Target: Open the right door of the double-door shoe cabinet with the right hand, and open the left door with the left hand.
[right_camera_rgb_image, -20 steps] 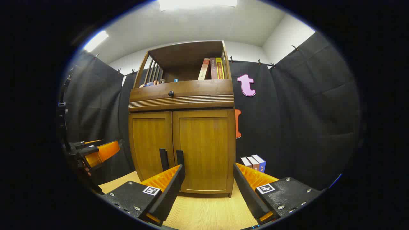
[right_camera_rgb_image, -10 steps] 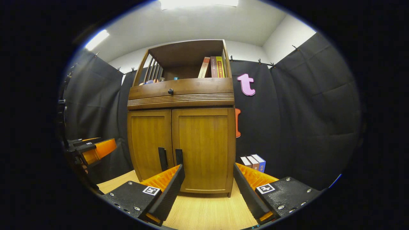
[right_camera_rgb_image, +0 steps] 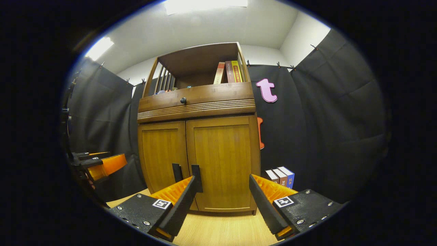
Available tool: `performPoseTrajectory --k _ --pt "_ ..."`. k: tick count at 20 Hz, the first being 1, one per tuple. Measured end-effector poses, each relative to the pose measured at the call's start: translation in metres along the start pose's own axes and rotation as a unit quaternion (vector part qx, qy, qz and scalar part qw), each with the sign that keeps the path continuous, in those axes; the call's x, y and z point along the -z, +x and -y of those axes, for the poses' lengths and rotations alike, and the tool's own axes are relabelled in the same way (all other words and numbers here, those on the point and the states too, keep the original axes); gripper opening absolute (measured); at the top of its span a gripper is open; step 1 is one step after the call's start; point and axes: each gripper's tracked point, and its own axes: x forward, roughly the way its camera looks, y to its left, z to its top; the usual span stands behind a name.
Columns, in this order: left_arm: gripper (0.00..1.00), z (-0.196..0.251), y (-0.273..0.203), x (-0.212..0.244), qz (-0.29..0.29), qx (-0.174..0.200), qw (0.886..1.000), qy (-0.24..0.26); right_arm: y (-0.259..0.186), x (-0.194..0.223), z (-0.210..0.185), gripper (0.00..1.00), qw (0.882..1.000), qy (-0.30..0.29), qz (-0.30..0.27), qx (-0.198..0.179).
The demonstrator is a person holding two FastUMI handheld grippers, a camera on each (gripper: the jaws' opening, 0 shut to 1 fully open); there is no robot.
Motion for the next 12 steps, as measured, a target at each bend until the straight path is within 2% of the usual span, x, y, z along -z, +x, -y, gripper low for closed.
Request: performPoseTrajectory --k 8,12 --pt "0.96 -0.012 0.007 0.009 -0.005 -0.005 1.000 -0.002 0.009 0.005 -0.013 0.93 1.000 -0.004 -0.008 -0.012" --pt "0.96 -0.024 0.004 0.005 0.004 -0.023 1.000 0.011 0.028 0.007 -0.031 0.94 0.999 0.000 -0.009 -0.038"
